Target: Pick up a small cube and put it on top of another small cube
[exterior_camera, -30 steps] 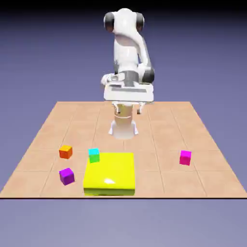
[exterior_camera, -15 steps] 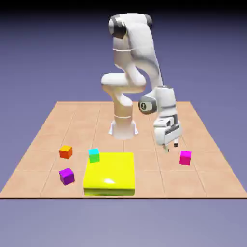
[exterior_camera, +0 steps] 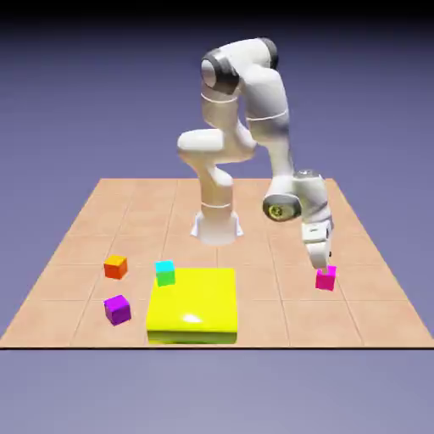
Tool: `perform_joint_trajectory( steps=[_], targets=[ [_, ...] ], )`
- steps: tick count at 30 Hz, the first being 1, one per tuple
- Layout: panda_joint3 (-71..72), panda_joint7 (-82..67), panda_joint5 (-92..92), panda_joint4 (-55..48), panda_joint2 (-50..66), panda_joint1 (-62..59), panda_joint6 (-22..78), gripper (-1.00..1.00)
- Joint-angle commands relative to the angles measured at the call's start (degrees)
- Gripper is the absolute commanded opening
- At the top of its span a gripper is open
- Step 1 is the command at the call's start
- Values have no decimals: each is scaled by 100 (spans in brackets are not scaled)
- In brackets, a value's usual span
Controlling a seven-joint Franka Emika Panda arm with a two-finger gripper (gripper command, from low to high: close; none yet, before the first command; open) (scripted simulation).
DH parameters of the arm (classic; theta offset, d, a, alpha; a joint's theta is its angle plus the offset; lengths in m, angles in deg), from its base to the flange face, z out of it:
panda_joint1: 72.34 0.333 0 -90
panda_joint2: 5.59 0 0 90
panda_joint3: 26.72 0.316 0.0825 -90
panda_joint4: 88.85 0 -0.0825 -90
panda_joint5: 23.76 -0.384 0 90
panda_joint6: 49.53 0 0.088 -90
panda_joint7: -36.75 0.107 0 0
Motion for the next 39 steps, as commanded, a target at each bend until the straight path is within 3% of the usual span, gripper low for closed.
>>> perform_joint_trajectory(
  steps=[1, 10, 11, 32, 39],
  targets=[
    [-199, 21, 4, -33, 61, 208, -61, 0],
    [-1910, 202, 42, -316, 580, 1989, -588, 0],
    [-1910, 202, 42, -316, 580, 1990, -588, -100],
    [1991, -211, -43, 329, -605, -2074, 613, -100],
    [1162, -622, -1346, -231, -790, -2419, 1062, -100]
  ],
)
